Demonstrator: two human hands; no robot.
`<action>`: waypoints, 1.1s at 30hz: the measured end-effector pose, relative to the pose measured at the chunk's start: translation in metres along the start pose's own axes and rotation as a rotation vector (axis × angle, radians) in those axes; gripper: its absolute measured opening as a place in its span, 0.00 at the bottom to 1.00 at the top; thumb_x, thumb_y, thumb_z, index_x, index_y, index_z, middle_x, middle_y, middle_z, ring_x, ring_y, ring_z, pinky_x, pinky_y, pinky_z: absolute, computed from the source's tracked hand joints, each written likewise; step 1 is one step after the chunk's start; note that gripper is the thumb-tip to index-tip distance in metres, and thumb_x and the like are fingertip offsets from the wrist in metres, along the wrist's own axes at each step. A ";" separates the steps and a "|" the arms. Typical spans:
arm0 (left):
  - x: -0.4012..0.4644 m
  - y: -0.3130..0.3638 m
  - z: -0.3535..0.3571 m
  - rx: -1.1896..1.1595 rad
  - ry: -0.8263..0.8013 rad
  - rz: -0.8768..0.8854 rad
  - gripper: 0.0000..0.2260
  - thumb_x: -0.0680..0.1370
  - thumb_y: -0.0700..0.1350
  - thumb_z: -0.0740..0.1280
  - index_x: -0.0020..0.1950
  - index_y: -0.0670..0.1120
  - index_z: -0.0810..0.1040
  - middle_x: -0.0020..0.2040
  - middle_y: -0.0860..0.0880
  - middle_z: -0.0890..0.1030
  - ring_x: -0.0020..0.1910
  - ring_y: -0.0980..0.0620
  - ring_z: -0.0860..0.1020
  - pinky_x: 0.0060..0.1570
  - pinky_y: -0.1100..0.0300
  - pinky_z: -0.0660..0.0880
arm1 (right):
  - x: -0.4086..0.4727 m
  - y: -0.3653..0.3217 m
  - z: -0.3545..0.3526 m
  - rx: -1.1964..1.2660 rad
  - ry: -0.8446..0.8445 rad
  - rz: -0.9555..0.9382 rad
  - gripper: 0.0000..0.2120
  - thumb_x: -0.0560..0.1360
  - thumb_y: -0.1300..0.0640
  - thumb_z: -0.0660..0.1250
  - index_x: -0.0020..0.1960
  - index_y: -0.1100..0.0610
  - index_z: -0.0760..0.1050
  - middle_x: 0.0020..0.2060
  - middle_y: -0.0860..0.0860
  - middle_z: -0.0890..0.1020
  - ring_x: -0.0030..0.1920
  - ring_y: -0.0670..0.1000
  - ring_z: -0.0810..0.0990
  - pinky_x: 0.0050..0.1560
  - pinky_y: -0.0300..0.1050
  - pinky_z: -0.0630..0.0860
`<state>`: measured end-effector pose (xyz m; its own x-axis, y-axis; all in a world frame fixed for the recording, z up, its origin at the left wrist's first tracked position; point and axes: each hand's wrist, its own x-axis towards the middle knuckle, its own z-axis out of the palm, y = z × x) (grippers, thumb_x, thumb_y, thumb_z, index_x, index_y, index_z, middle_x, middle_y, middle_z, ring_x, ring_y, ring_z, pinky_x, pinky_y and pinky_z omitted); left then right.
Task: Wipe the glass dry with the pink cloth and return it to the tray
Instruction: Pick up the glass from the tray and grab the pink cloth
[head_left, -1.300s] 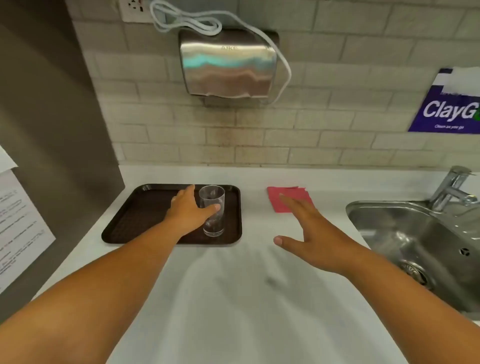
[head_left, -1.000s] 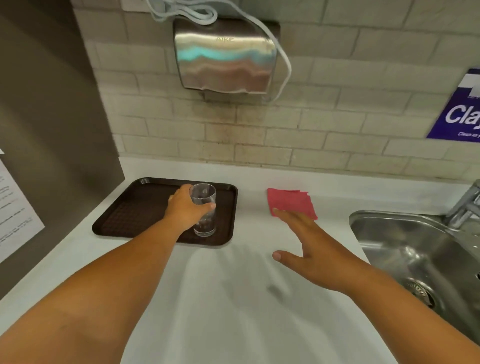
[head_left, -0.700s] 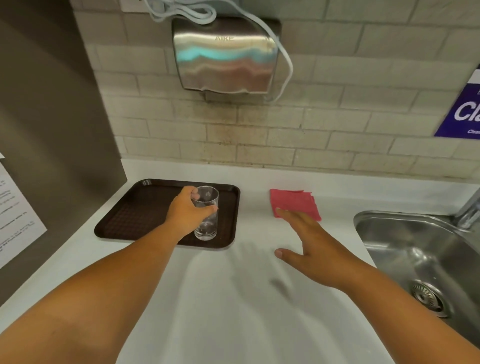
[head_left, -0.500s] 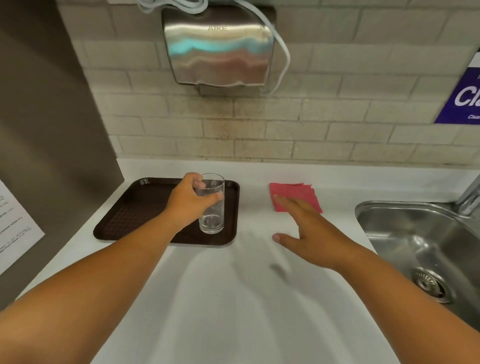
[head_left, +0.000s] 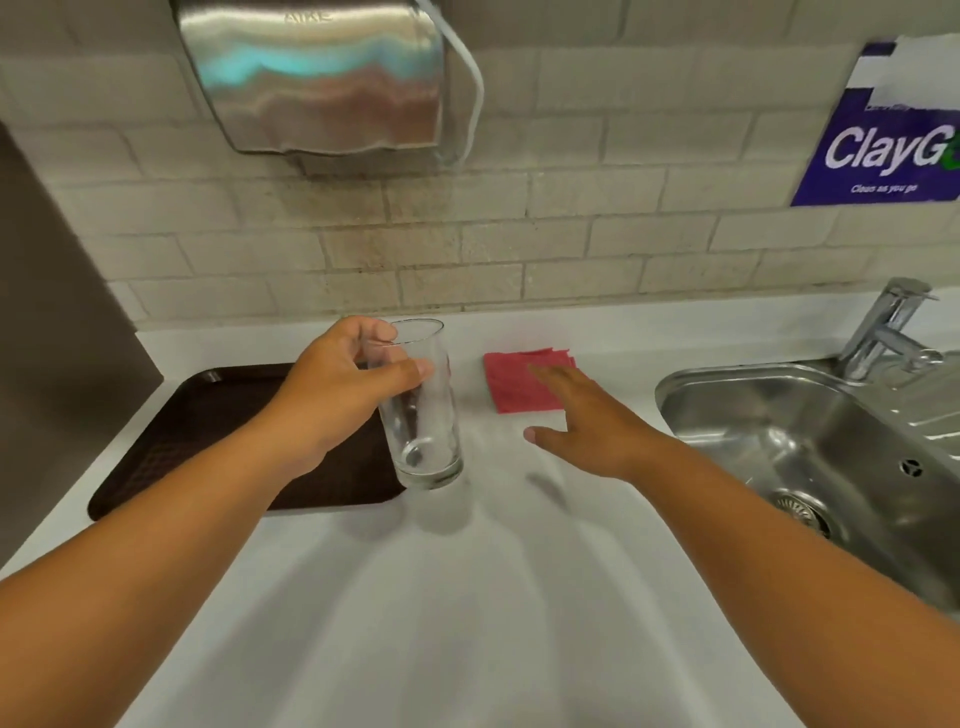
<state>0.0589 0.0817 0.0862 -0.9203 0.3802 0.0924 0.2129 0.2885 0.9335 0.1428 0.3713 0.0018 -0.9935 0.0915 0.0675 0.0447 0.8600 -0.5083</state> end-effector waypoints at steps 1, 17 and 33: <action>0.000 0.004 0.003 0.007 -0.011 -0.001 0.20 0.71 0.52 0.81 0.60 0.54 0.79 0.57 0.50 0.86 0.59 0.52 0.83 0.52 0.61 0.72 | 0.006 0.006 -0.001 -0.014 0.001 0.007 0.40 0.80 0.42 0.71 0.85 0.43 0.54 0.85 0.46 0.58 0.81 0.53 0.65 0.68 0.42 0.66; 0.000 0.044 0.014 0.081 0.048 0.027 0.25 0.65 0.60 0.80 0.59 0.56 0.79 0.54 0.55 0.87 0.58 0.57 0.82 0.54 0.61 0.72 | 0.092 0.077 0.045 -0.248 -0.261 0.127 0.34 0.85 0.49 0.63 0.86 0.53 0.53 0.84 0.56 0.61 0.83 0.59 0.62 0.80 0.50 0.60; -0.024 0.048 -0.006 0.008 0.095 -0.013 0.26 0.65 0.57 0.79 0.61 0.54 0.79 0.56 0.51 0.87 0.56 0.53 0.84 0.53 0.63 0.74 | 0.108 0.060 0.061 0.014 0.006 0.203 0.11 0.79 0.63 0.69 0.60 0.61 0.83 0.58 0.62 0.85 0.58 0.62 0.85 0.61 0.58 0.81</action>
<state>0.0897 0.0813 0.1306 -0.9498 0.2917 0.1132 0.2032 0.3000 0.9320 0.0321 0.4024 -0.0742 -0.9636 0.2652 -0.0326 0.2425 0.8165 -0.5240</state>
